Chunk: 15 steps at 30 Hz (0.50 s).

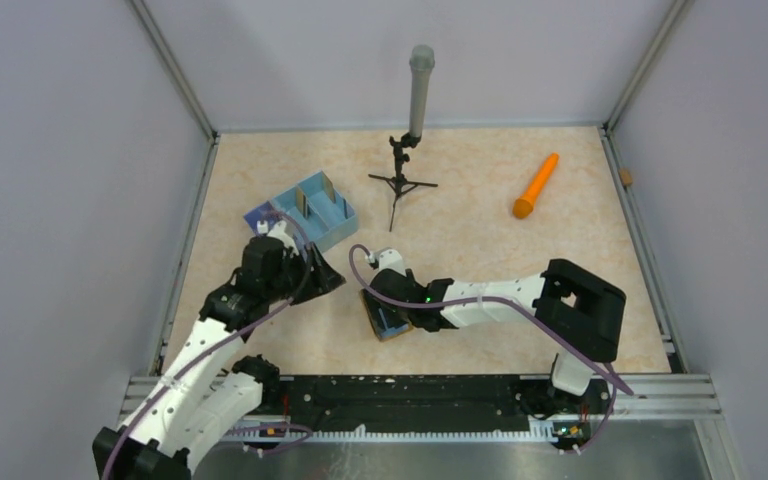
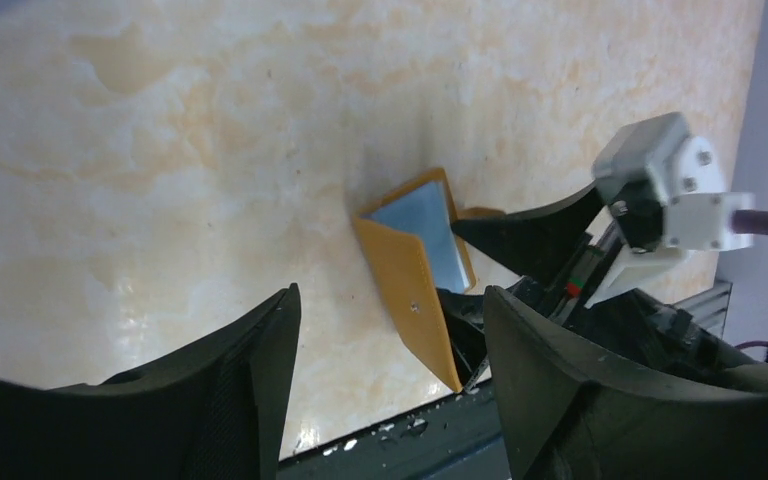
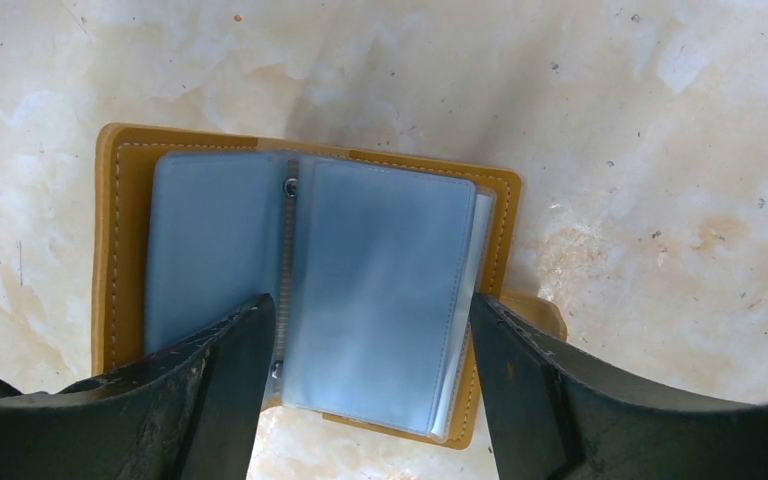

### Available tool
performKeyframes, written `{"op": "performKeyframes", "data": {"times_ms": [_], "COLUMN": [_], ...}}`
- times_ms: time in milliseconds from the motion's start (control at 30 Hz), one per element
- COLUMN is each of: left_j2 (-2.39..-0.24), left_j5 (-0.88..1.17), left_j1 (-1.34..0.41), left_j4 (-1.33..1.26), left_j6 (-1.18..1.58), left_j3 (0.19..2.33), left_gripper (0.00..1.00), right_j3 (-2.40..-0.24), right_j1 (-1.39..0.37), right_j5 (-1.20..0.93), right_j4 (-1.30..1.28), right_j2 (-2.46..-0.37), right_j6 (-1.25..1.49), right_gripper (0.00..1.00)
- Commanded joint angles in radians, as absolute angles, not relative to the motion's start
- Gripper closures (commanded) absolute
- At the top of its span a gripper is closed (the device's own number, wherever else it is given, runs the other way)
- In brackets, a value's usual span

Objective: Put the credit cards into the card holder
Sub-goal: Open the card holder at the center of the board.

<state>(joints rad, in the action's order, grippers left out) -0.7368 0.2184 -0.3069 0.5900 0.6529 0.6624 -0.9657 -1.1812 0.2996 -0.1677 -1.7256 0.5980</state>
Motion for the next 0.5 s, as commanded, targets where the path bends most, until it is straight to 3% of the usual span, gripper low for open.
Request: {"op": "performKeyframes", "data": {"times_ms": [0,467], "left_j2": [-0.776,-0.918], "left_j5": [0.165,0.176], "left_j1": [-0.396,-0.485], "left_j4": [0.468,0.173], "left_j6": [0.826,0.962], "left_j3": [0.588,0.435], "left_gripper": [0.29,0.24], "right_j3": [-0.965,-0.957], "right_j1": [-1.192,-1.192], "right_j5": [0.301,0.306], "right_j4": [-0.164,-0.162], "right_j2": [-1.734,-1.727], "right_j6": [0.620,0.627], "right_gripper": [0.29,0.29]}}
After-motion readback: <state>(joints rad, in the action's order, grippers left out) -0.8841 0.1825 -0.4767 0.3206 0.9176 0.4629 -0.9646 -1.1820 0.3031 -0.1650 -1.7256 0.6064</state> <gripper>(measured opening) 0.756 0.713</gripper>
